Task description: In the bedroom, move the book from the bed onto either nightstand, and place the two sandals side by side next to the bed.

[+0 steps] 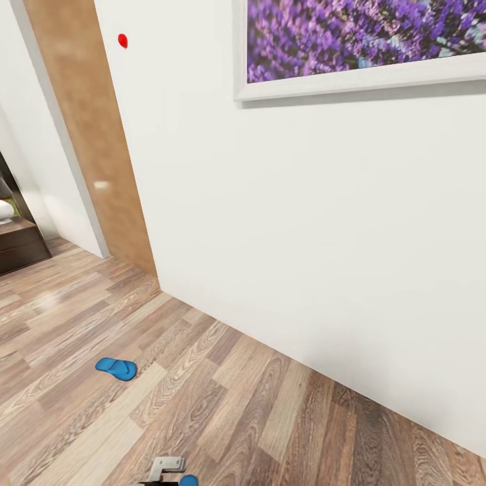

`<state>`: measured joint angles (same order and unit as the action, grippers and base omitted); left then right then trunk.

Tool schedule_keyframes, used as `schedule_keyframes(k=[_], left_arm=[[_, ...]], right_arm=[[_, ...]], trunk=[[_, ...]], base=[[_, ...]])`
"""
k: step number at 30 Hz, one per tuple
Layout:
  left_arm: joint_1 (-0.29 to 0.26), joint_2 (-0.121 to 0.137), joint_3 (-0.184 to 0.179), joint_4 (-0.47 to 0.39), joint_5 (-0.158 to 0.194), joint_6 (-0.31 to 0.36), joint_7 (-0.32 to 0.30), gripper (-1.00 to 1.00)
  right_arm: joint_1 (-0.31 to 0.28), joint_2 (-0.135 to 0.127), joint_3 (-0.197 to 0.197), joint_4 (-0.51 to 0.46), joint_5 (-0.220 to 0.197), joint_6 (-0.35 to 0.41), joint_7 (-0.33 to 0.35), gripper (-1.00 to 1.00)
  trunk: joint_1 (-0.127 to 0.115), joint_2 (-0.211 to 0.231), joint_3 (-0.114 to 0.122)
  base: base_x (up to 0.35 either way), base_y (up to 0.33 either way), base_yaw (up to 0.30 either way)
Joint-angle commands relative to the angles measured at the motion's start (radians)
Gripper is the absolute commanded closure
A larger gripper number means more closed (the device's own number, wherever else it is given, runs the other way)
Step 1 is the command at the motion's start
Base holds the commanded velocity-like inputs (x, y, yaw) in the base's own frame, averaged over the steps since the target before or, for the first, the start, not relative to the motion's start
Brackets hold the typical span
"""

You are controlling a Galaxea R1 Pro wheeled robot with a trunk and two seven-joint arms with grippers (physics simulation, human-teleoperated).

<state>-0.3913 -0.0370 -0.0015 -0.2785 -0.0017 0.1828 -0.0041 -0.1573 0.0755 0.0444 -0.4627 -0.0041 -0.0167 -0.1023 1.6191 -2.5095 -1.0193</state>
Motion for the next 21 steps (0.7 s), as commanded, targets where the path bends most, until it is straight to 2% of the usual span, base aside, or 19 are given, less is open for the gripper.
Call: schedule_keyframes(k=[1,21], left_arm=[[0.000,0.000,0.000,-0.002,0.000,0.006,0.000,-1.00],[0.000,0.000,0.000,0.003,-0.001,0.007,0.000,-1.00]], right_arm=[[0.000,0.000,0.005,0.000,-0.001,-0.002,-0.007,-1.00],[-0.001,0.000,0.005,0.001,-0.001,-0.002,-0.007,-1.00]], trunk=[[0.000,0.000,-0.001],[0.000,0.000,-0.001]], base=[[0.000,-0.003,0.000],[0.000,0.000,0.000]])
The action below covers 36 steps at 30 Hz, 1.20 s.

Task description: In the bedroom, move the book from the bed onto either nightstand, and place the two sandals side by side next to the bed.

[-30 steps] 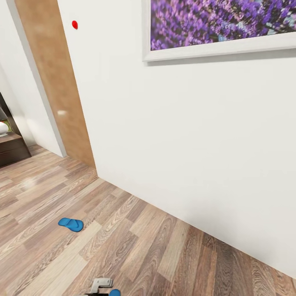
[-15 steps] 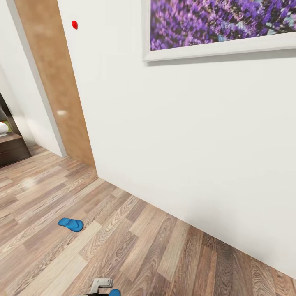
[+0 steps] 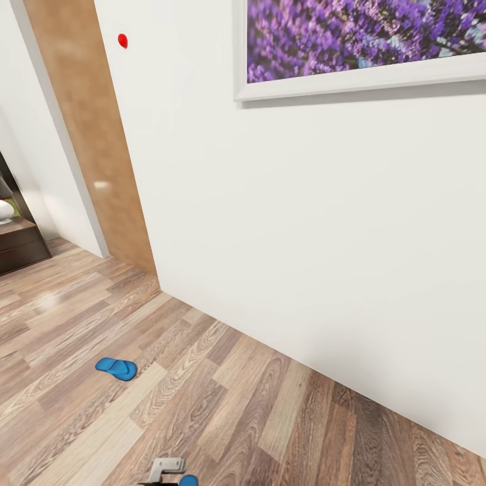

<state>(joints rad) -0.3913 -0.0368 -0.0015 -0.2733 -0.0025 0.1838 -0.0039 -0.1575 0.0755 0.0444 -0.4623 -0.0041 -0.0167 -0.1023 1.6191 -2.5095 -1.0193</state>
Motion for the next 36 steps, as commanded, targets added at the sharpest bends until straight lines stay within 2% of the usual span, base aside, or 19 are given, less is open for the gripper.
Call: schedule_keyframes(k=[1,11,17,19,22,24,25,27,28,29,30,32,33,35,36], left_arm=[[0.000,0.000,0.000,-0.002,0.000,0.006,0.000,-1.00],[0.000,0.000,0.000,-0.003,-0.001,0.005,0.000,-1.00],[0.000,0.000,0.000,-0.003,-0.001,0.004,0.000,-1.00],[0.000,0.000,0.000,-0.003,-0.001,0.004,-0.001,-1.00],[0.000,0.000,0.000,-0.003,-0.001,0.003,-0.001,-1.00],[0.000,0.000,0.000,-0.004,-0.001,0.003,0.000,-1.00],[0.000,0.000,0.000,-0.004,-0.001,0.003,0.000,-1.00],[0.000,0.000,0.000,-0.004,-0.001,0.003,0.000,-1.00],[0.000,0.000,0.000,-0.004,-0.001,0.003,0.000,-1.00],[0.000,0.000,0.000,-0.004,-0.001,0.003,0.000,-1.00],[0.000,0.000,0.000,-0.004,-0.001,0.003,0.000,-1.00],[0.000,0.000,0.000,-0.005,-0.001,0.003,0.000,-1.00],[0.000,0.000,0.000,-0.005,-0.001,0.003,0.000,-1.00],[0.000,0.000,0.000,-0.005,-0.001,0.003,0.001,-1.00],[0.000,0.000,0.000,-0.005,-0.001,0.003,0.001,-1.00]], right_arm=[[0.000,0.000,0.005,0.000,-0.001,-0.002,-0.007,-1.00],[0.000,0.000,0.005,-0.003,0.001,-0.006,-0.007,-1.00],[0.003,0.004,0.009,-0.054,0.002,-0.010,-0.007,-1.00],[0.007,0.010,0.021,-0.128,0.002,-0.007,-0.007,-1.00],[0.011,0.012,0.029,-0.176,0.002,-0.004,-0.007,-1.00],[0.030,0.015,0.050,-0.288,0.002,0.013,-0.008,-1.00],[0.030,0.015,0.050,-0.288,0.002,0.013,-0.008,-1.00],[0.068,0.017,0.073,-0.413,0.002,0.064,-0.008,-1.00],[0.068,0.017,0.073,-0.413,0.002,0.064,-0.008,-1.00],[0.089,0.017,0.084,-0.480,0.002,0.101,-0.008,-1.00],[0.089,0.017,0.084,-0.480,0.002,0.101,-0.008,-1.00],[0.130,0.018,0.104,-0.622,0.002,0.193,-0.009,-1.00],[0.130,0.018,0.104,-0.622,0.002,0.193,-0.009,-1.00],[0.160,0.018,0.121,-0.762,0.001,0.288,-0.008,-1.00],[0.160,0.018,0.121,-0.762,0.001,0.288,-0.008,-1.00]], trunk=[[0.000,0.000,-0.001],[0.000,0.000,-0.001],[0.000,0.000,-0.001],[0.000,0.000,-0.001],[0.000,0.000,-0.001],[0.000,0.000,-0.001],[0.000,0.000,-0.001],[0.000,0.000,-0.001],[0.000,0.000,-0.001],[0.000,0.000,-0.001],[0.000,0.000,-0.001],[0.000,0.000,-0.001],[0.000,0.000,-0.001],[0.000,0.000,-0.001],[0.000,0.000,-0.001]], base=[[0.000,0.000,0.000],[0.000,0.000,0.000],[0.000,0.000,0.000],[0.000,0.000,0.000],[0.000,0.000,0.000],[0.000,0.000,0.000],[0.000,0.000,0.000],[0.000,0.000,0.000],[0.000,0.000,0.000],[0.000,0.000,0.000],[0.000,0.000,0.000],[0.000,0.000,0.000],[0.000,0.000,0.000],[0.000,0.000,0.000],[0.000,0.000,0.000]])
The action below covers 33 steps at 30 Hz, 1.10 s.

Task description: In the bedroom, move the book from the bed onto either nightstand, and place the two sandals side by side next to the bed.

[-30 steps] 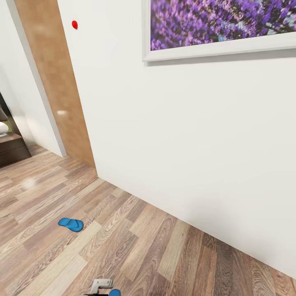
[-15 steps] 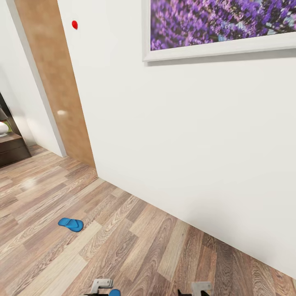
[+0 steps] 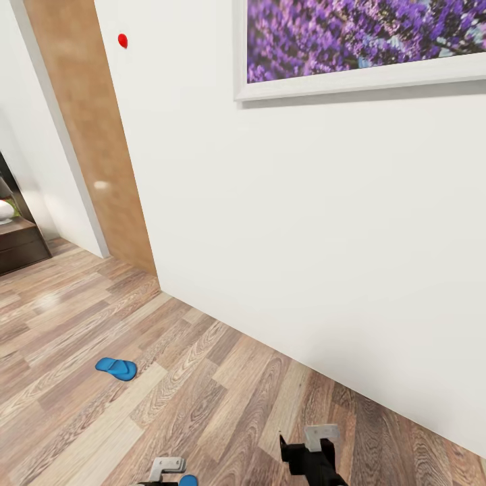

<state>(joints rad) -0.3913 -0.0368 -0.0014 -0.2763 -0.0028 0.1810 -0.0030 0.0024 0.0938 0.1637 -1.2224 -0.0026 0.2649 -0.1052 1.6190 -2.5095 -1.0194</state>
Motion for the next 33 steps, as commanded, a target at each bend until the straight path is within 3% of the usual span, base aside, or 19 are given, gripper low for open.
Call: schedule_keyframes(k=[1,5,10,30,33], left_arm=[[0.000,0.000,0.000,-0.002,0.000,0.006,0.000,-1.00],[0.000,0.000,0.000,-0.003,0.000,0.006,0.000,-1.00],[0.000,0.000,0.000,-0.003,0.000,0.006,0.000,-1.00],[0.000,-0.001,0.000,-0.004,0.001,0.000,0.000,-1.00],[0.000,-0.002,0.000,-0.004,0.001,-0.001,0.000,-1.00]], right_arm=[[0.011,0.000,0.009,-0.066,-0.001,0.050,-0.005,-1.00],[0.031,0.001,0.028,-0.208,-0.001,0.157,-0.005,-1.00],[0.044,0.001,0.050,-0.298,-0.002,0.231,-0.006,-1.00],[0.052,-0.007,0.070,-0.357,-0.001,0.273,-0.007,-1.00],[0.053,-0.007,0.070,-0.359,-0.001,0.274,-0.006,-1.00]], trunk=[[0.000,0.000,-0.001],[0.000,0.000,-0.001],[0.000,0.000,-0.001],[0.000,0.000,-0.001],[0.001,-0.001,-0.012]], base=[[0.000,0.000,0.000],[0.000,0.000,0.000],[0.000,0.000,0.000],[0.000,0.000,0.000],[0.000,0.000,0.000]])
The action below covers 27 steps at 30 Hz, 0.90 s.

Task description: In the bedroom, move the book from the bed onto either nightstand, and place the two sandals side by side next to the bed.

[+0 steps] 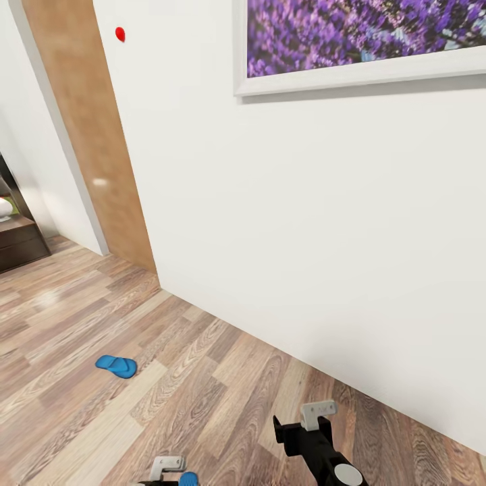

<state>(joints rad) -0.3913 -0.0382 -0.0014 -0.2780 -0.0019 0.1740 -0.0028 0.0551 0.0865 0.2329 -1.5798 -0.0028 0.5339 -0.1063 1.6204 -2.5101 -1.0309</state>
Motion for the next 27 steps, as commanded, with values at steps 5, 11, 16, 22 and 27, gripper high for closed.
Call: schedule_keyframes(k=[5,11,16,22,27], left_arm=[[0.000,0.000,0.000,-0.002,0.000,0.006,0.000,-1.00],[0.000,0.000,0.000,-0.002,0.000,0.006,-0.001,-1.00],[0.000,0.000,0.000,-0.003,0.000,0.005,-0.002,-1.00],[0.000,0.000,0.000,-0.003,0.000,0.004,-0.002,-1.00],[0.000,-0.003,0.000,-0.003,0.000,0.004,-0.002,-1.00]], right_arm=[[0.000,0.000,0.002,-0.002,0.000,0.005,-0.005,-1.00],[0.000,0.000,0.003,-0.003,0.000,0.006,-0.006,-1.00],[0.000,-0.001,0.003,-0.003,0.000,0.006,-0.006,-1.00],[0.000,0.000,0.004,-0.003,0.000,0.005,-0.006,-1.00],[0.000,0.001,0.006,-0.004,0.000,0.003,-0.006,-1.00]], trunk=[[0.002,-0.002,-0.020],[0.002,-0.002,-0.020],[0.002,-0.002,-0.020],[0.002,-0.002,-0.020],[0.004,-0.003,-0.040]], base=[[0.000,0.000,0.000],[0.000,0.000,0.000],[0.000,0.000,0.000],[0.000,0.000,0.000],[0.000,0.000,0.000]])
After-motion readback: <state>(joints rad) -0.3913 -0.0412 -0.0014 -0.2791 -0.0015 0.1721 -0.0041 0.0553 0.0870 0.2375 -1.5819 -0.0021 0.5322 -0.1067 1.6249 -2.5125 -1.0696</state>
